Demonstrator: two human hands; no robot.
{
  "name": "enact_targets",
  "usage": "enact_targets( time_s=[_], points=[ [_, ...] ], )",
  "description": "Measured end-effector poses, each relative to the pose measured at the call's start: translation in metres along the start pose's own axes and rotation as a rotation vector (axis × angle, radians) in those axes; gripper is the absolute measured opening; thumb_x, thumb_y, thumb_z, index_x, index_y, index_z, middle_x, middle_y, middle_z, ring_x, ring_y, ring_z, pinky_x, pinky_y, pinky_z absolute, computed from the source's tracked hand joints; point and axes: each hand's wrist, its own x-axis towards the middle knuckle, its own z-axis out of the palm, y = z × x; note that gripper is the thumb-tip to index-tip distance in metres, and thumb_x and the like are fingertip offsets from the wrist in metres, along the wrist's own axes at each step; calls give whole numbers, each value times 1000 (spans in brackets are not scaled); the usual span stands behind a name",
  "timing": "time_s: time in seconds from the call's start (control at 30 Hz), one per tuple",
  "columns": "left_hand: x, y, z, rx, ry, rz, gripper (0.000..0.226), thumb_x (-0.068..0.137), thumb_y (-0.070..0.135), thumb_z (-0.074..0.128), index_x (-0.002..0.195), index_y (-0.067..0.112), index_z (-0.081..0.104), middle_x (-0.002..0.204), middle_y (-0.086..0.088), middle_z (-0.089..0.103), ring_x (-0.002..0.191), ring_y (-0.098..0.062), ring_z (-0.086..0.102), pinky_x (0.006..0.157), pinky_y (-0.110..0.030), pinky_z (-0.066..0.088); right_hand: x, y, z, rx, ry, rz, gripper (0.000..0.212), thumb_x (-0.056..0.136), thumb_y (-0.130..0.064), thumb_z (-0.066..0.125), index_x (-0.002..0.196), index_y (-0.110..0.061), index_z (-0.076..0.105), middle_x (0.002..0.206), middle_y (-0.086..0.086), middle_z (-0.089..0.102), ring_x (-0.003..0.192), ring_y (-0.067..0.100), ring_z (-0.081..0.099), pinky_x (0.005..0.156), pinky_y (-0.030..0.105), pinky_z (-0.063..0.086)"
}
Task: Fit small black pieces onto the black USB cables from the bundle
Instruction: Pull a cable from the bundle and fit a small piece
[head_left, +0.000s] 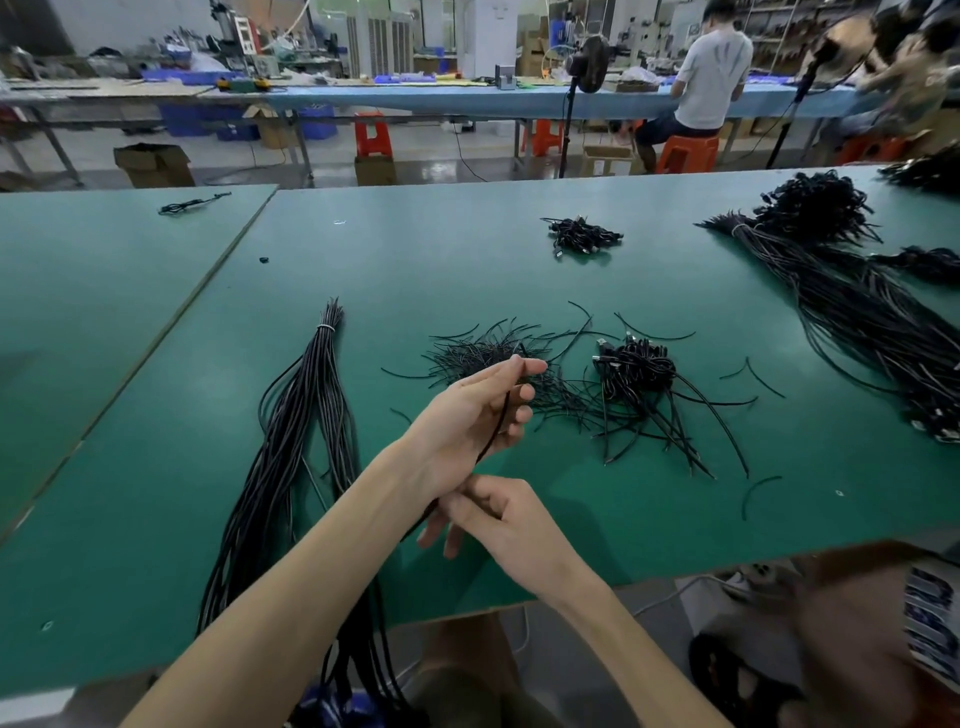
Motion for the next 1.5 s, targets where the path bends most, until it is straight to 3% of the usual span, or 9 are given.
enact_targets(
  time_s=[0.23,0.4,0.53,0.73,0.9,1.0,1.3,1.4,1.5],
  points=[
    [-8,8,-23,358,-85,-88,32,103,34,57,122,15,74,117,-4,73,99,-17,66,85,-30,50,-1,-2,-7,203,298,0,26,102,-19,57,82,-10,69,73,14,72,55,19,63,58,20,41],
    [-33,13,-52,628,-303,-256,46,108,37,50,113,-6,65,102,-14,72,94,-28,64,76,-31,52,-2,-3,-12,448,434,7,25,104,-17,55,89,1,66,72,19,66,57,23,60,60,28,47],
    [-54,18,-68,687,-575,-320,43,112,33,42,106,1,71,98,-16,72,88,-30,71,81,-33,55,-1,-7,-14,650,532,42,23,105,-15,54,90,-2,66,73,13,65,55,21,56,59,28,48],
    [-61,24,-81,593,-681,-233,29,112,16,44,107,0,66,83,-8,71,68,-21,71,66,-30,55,2,-6,-16,772,605,67,23,106,-14,53,90,-5,65,73,10,65,56,18,57,56,25,50],
    [-56,28,-91,271,-491,-125,37,110,19,47,129,-12,57,75,-4,66,44,-11,59,44,-19,48,3,-6,-20,936,661,120,21,104,-10,52,85,-6,60,70,8,59,53,15,51,49,24,45],
    [-51,31,-104,194,-291,25,46,103,28,61,136,-5,59,84,0,66,50,-6,55,44,-14,43,2,-5,-22,983,663,125,21,101,-8,52,82,-7,59,70,8,57,56,14,50,47,22,42],
    [-34,7,-95,-239,47,175,42,79,39,87,110,11,79,74,10,58,55,-3,49,55,-15,45,-1,-4,-12,404,450,59,27,102,-5,46,78,-6,58,68,10,57,48,17,42,49,24,39],
    [-28,1,-80,-242,131,192,34,90,52,65,89,21,77,72,8,45,57,-7,42,59,-20,43,0,-3,-9,317,423,64,26,102,-4,46,80,-4,60,66,9,58,46,17,42,47,23,40],
    [-23,-2,-65,-287,101,176,38,95,53,52,77,22,63,82,4,59,74,-13,63,79,-31,58,1,-2,-9,271,423,68,29,103,-6,48,78,-7,62,66,9,60,45,16,44,46,23,40]
  ],
)
